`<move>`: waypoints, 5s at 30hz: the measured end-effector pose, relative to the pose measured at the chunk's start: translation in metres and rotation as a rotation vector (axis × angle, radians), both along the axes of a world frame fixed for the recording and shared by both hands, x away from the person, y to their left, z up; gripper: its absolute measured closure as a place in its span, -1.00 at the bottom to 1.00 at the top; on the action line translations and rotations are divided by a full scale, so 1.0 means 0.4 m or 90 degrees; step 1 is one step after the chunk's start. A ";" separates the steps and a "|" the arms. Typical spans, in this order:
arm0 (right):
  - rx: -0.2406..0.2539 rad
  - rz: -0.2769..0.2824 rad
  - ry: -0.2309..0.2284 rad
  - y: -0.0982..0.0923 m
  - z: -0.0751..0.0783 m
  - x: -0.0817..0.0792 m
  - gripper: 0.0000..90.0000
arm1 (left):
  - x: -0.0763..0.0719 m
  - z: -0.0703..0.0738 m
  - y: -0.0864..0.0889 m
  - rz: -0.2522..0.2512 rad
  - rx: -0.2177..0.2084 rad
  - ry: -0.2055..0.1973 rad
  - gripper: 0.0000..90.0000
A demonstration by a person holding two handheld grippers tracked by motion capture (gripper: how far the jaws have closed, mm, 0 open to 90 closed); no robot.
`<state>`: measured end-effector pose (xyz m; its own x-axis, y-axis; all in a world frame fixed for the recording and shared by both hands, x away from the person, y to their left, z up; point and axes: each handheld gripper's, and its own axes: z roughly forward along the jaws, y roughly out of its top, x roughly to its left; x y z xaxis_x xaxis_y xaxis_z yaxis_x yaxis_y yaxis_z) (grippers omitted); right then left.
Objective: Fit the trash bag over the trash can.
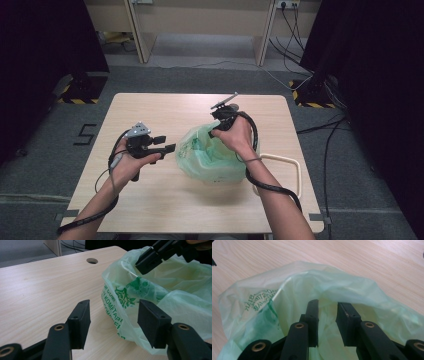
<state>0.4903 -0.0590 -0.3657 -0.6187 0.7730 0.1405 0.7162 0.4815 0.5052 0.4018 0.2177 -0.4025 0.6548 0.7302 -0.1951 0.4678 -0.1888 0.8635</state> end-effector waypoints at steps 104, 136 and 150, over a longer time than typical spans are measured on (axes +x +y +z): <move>0.133 -0.153 -0.046 -0.358 0.043 -0.133 0.14 | -0.014 -0.007 0.018 0.015 -0.003 -0.005 -0.33; 0.082 -0.162 -0.009 -0.354 -0.032 -0.109 1.00 | -0.013 -0.009 0.020 0.015 -0.002 -0.004 -0.33; 0.073 -0.216 -0.040 -0.402 -0.039 -0.128 0.36 | -0.016 -0.010 0.023 0.017 -0.004 -0.007 -0.33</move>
